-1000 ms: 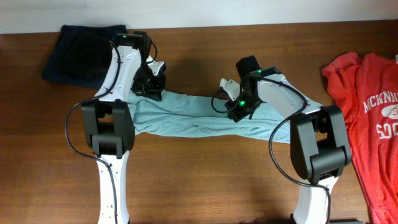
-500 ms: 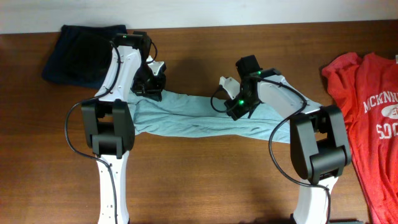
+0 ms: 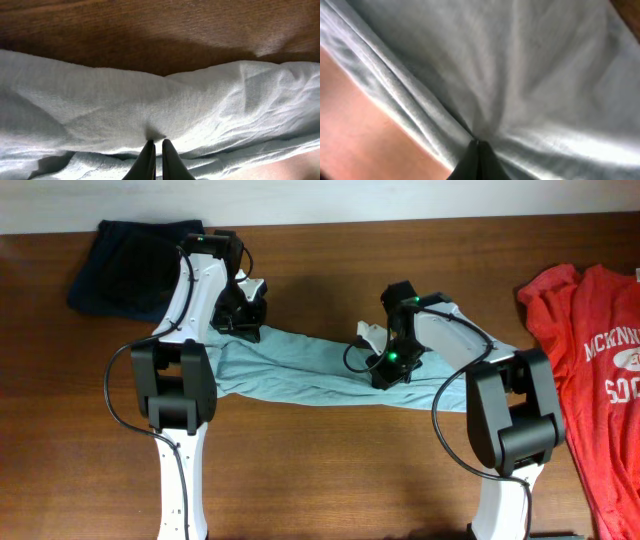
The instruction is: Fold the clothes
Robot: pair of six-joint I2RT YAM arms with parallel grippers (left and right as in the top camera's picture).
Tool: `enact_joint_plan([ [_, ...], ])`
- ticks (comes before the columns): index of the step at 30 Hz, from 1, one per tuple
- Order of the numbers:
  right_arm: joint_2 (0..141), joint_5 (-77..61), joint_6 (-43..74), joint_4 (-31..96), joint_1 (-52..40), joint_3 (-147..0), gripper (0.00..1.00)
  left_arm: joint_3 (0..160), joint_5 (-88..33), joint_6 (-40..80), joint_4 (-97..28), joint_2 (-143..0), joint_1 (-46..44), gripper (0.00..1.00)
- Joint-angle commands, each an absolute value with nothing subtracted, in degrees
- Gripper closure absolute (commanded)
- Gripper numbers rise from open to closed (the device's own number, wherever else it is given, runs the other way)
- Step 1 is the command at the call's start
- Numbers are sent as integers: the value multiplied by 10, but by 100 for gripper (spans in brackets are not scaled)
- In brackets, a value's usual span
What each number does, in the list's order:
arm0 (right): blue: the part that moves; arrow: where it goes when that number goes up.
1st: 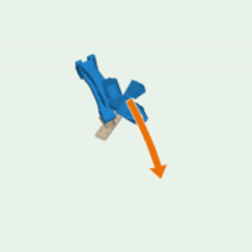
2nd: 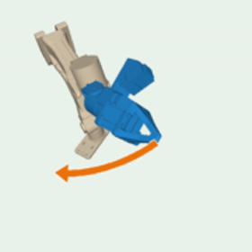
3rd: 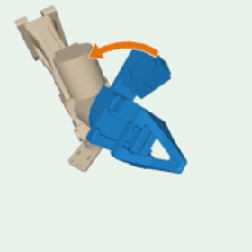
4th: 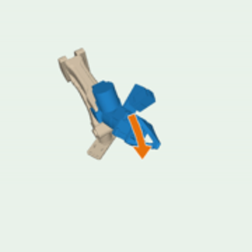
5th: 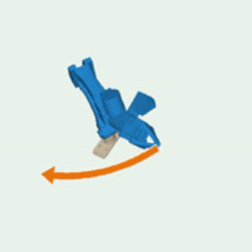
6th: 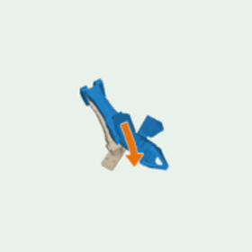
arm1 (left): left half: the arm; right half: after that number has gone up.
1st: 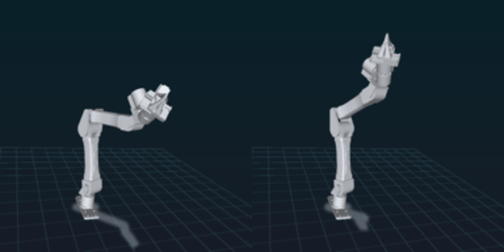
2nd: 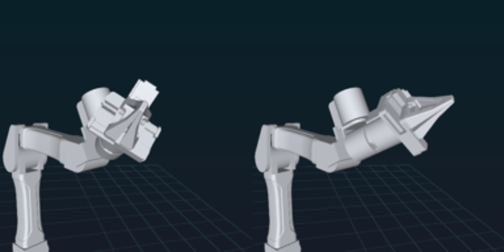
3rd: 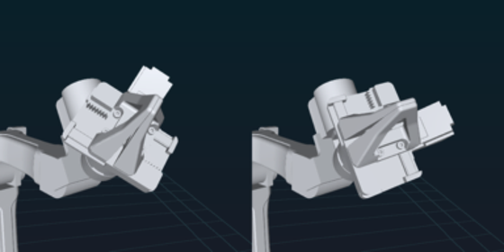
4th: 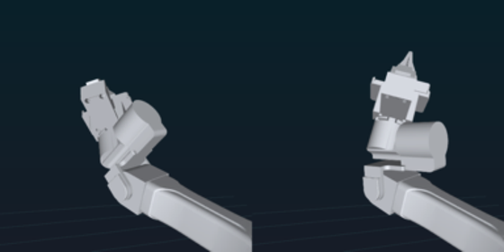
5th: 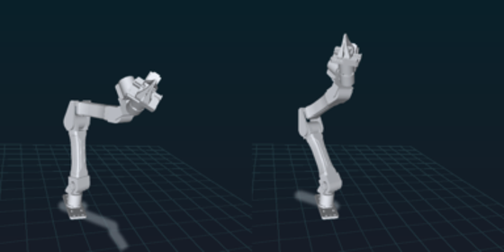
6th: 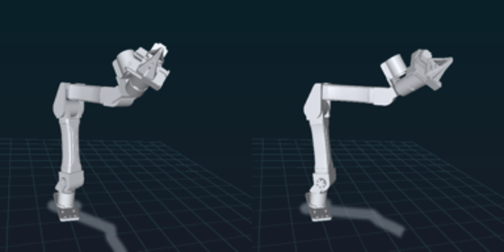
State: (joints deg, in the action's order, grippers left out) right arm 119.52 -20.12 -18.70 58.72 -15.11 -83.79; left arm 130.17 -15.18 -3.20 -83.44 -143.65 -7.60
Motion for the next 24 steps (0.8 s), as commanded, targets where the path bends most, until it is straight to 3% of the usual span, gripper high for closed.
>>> enact_joint_plan([
  [1,1192,-213,-190,625,-154,-873,96,1297,-152,-35,-833,-1438,-75,93],
  [9,1192,-212,-190,658,-154,-871,96,1297,-125,-35,-832,-1438,-75,93],
  [24,1187,-221,-190,572,-152,-876,96,1295,-122,-35,-829,-1438,-75,93],
])
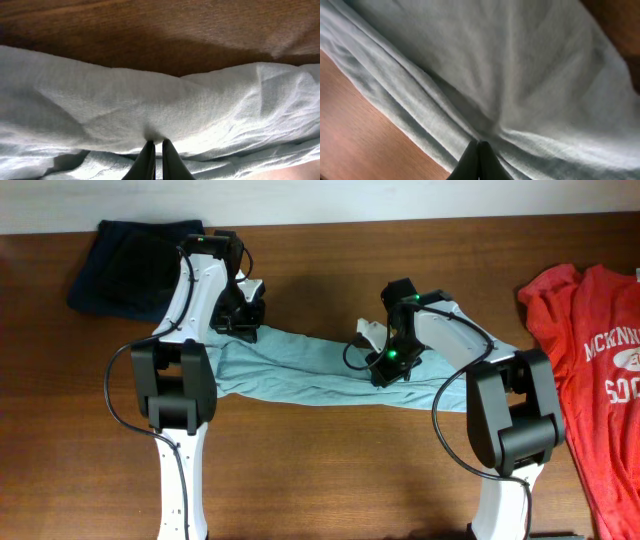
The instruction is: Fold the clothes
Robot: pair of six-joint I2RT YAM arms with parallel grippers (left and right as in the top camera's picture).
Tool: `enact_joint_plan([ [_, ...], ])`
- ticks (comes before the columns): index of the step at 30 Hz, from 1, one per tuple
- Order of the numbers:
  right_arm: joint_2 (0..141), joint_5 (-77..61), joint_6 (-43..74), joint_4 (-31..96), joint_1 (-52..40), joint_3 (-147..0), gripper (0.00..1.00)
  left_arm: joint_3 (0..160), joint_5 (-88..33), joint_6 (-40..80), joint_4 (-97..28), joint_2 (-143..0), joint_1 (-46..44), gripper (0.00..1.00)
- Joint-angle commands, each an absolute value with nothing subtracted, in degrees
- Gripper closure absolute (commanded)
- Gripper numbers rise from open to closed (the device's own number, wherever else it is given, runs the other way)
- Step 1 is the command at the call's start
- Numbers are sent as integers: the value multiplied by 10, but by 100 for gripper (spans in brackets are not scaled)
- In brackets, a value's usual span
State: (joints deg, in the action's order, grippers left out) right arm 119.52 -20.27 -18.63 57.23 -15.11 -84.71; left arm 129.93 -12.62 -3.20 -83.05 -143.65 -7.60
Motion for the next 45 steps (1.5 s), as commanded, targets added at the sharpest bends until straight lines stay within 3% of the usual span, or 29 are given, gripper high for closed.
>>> enact_joint_plan([
  [1,1187,-221,-190,572,-152,-884,96,1295,-122,-35,-829,-1438,-75,93],
  [23,1223,-230,-190,547,-154,-854,96,1295,-122,-35,-826,-1438,-75,93],
  [45,1222,-298,-191,616,-154,-840,96,1295,-122,-35,-827,-1438,-75,93],
])
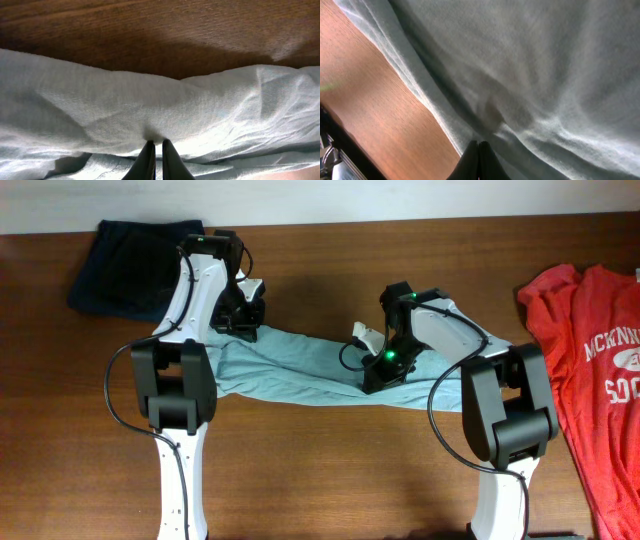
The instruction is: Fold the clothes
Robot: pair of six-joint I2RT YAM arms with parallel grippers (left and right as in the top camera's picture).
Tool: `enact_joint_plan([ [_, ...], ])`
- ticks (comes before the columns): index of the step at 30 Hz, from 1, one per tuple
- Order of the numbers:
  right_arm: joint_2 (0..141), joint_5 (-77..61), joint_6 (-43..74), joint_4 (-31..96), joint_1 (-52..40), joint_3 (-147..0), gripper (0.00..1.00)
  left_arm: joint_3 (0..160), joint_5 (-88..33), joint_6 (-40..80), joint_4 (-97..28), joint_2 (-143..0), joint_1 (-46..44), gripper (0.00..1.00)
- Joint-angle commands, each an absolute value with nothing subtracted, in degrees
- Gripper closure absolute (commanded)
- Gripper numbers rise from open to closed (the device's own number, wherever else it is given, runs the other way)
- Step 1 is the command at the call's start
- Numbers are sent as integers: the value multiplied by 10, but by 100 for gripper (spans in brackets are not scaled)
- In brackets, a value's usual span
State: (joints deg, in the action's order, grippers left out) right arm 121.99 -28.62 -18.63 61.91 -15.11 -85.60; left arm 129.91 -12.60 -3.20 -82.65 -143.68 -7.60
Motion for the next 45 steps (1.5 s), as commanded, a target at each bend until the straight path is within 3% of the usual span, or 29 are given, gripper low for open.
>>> enact_joint_plan([
  [1,1222,-298,-191,613,-154,-834,96,1295,-122,-35,-827,-1438,-75,93],
  [17,1222,-260,-155,621,-152,-806,96,1295,-100,-35,-827,-1438,-75,93],
  [23,1205,-259,-155,664,-149,-872,96,1295,-101,-35,-824,-1438,-75,93],
  [29,1186,-193,-100,705,-112,-950,96,1296,-110,-35,-820,-1438,-75,93],
  [36,1186,-169,-87,709,-40,-945,95,1323,-202,-35,-836,-1438,-85,98],
  [45,1188,-168,-87,685,-13,-920,96,1323,-141,-35,-863,-1438,-146,100],
])
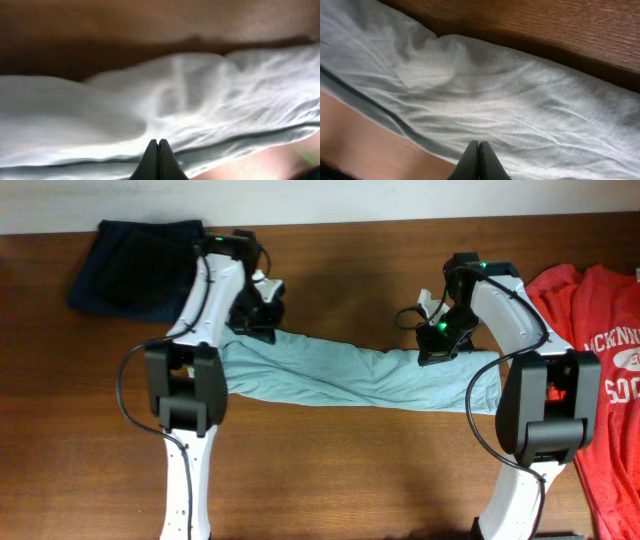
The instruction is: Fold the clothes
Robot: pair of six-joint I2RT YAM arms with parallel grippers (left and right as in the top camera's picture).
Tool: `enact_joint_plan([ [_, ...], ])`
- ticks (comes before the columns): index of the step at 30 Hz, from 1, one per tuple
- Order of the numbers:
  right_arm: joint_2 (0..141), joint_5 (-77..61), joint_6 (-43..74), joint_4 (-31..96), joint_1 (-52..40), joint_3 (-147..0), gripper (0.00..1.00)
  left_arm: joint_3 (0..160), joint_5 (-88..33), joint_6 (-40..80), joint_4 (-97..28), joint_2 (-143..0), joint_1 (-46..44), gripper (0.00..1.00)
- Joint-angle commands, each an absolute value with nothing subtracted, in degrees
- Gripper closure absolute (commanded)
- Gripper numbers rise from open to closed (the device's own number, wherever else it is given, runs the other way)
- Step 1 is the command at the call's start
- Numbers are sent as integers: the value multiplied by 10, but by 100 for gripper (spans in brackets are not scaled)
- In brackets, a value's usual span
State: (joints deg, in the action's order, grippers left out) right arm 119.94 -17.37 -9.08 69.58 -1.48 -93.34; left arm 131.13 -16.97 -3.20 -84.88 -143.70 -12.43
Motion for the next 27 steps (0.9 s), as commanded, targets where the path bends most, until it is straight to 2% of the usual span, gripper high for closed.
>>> enact_joint_plan([
  [1,1188,-166,-87,677,-13,-915,96,1323,-137,-35,-869,-1438,-152,100],
  [4,1188,-137,-87,649,-11,-899,96,1323,-134,-35,-885,-1438,-168,100],
  [9,1194,-130,-86,617,-9,-883,96,1316,-50,1,-908,-1438,-172,100],
  [27,1197,-130,-87,598,-9,-883,95,1241,-81,9,-846,-1438,-182,100],
])
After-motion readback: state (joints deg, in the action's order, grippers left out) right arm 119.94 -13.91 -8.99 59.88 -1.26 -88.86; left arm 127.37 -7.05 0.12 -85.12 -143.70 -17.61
